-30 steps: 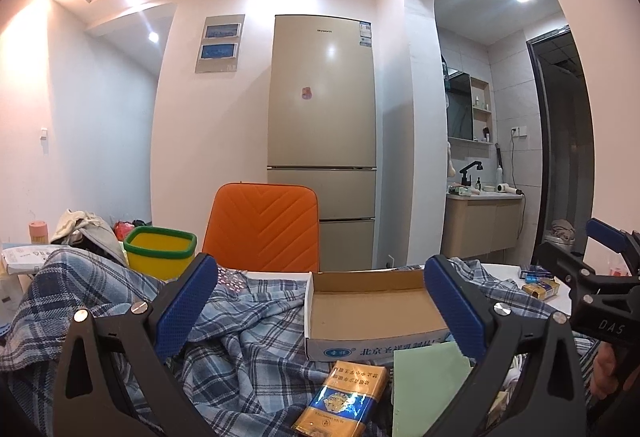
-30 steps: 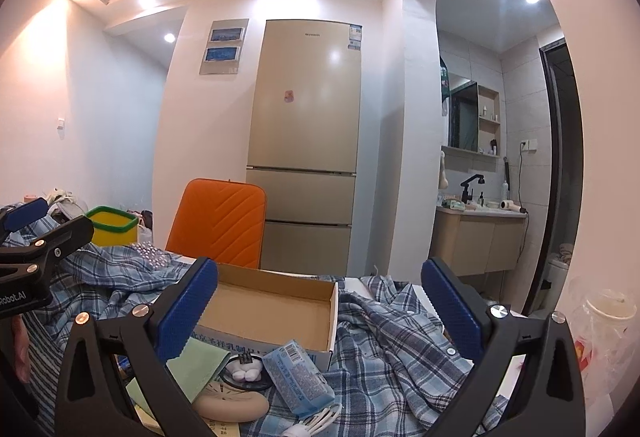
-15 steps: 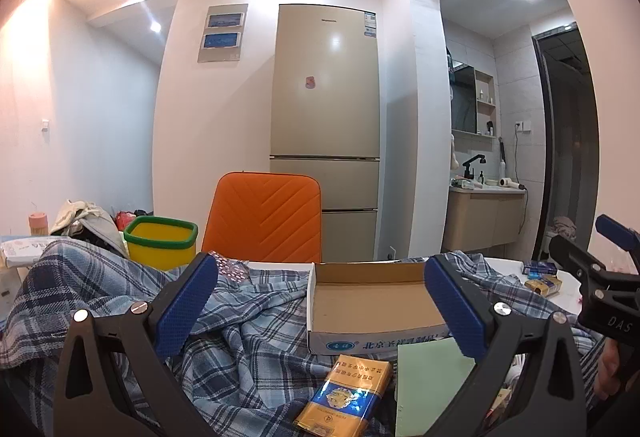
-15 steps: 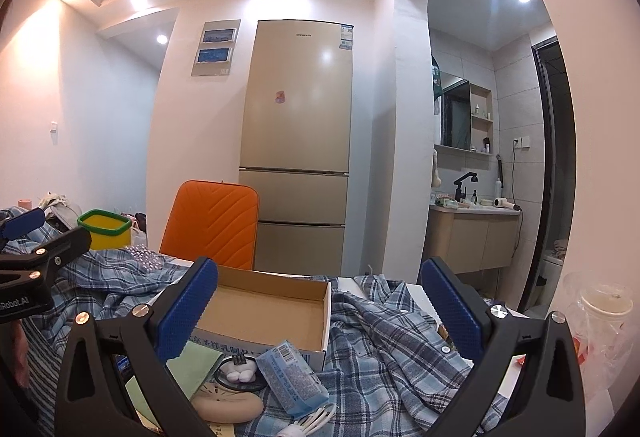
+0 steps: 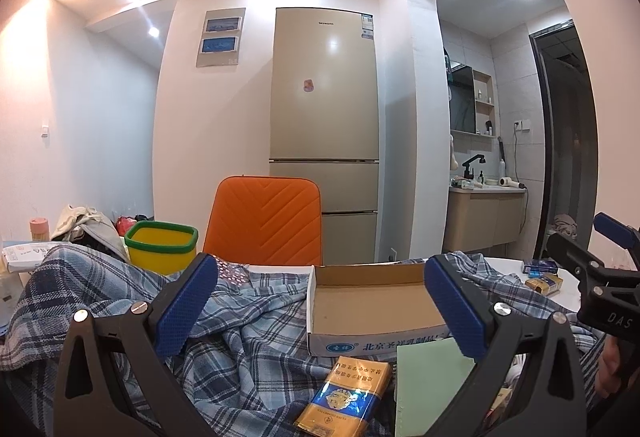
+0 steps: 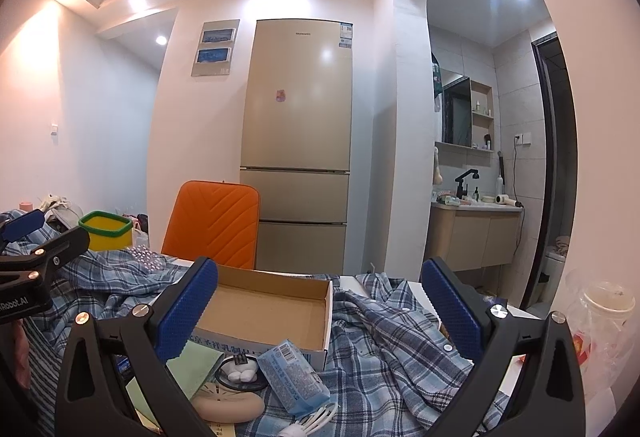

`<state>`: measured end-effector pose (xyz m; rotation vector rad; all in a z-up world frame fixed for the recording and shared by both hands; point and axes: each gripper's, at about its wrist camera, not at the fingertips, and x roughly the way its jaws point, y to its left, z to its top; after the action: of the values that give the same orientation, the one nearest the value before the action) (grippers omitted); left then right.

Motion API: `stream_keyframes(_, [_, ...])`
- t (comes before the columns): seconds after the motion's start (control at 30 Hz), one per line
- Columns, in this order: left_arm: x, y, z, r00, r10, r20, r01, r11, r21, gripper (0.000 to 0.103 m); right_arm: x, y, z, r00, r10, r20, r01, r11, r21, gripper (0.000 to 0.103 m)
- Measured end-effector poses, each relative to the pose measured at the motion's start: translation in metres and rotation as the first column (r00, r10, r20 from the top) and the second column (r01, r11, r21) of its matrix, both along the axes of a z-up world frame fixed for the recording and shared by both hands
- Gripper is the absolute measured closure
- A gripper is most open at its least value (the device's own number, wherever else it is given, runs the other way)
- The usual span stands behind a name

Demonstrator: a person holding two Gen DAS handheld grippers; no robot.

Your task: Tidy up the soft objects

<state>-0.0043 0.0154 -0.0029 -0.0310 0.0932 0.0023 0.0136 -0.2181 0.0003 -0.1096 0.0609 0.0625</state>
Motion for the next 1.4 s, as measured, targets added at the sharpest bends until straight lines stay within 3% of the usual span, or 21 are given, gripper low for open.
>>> stream_keyframes(0.17, [0.006,-0.004,0.000,1.000,-0.002,-0.031,0.003,1.000,0.016,0.000,0.010,0.004,-0.002,0.999,-0.012,-0.047,0.011,1.000,-0.021,0.000])
stream_keyframes(0.6, [0.002,-0.006,0.000,1.000,0.002,-0.027,-0.001,0.999,0.033,0.000,0.005,0.006,-0.003,1.000,0.008,-0.011,-0.008,0.999,-0.032,0.000])
stream_keyframes(1.17, [0.002,-0.016,0.002,1.000,-0.012,-0.028,0.015,0.997,0.074,0.000,0.013,-0.003,-0.005,0.999,-0.008,-0.044,0.008,1.000,0.014,0.000])
stream_keyframes(1.4, [0.004,-0.019,0.000,0.999,-0.011,-0.036,0.014,0.996,0.092,0.000,0.027,-0.013,-0.006,0.994,-0.019,-0.107,0.025,0.998,0.055,0.000])
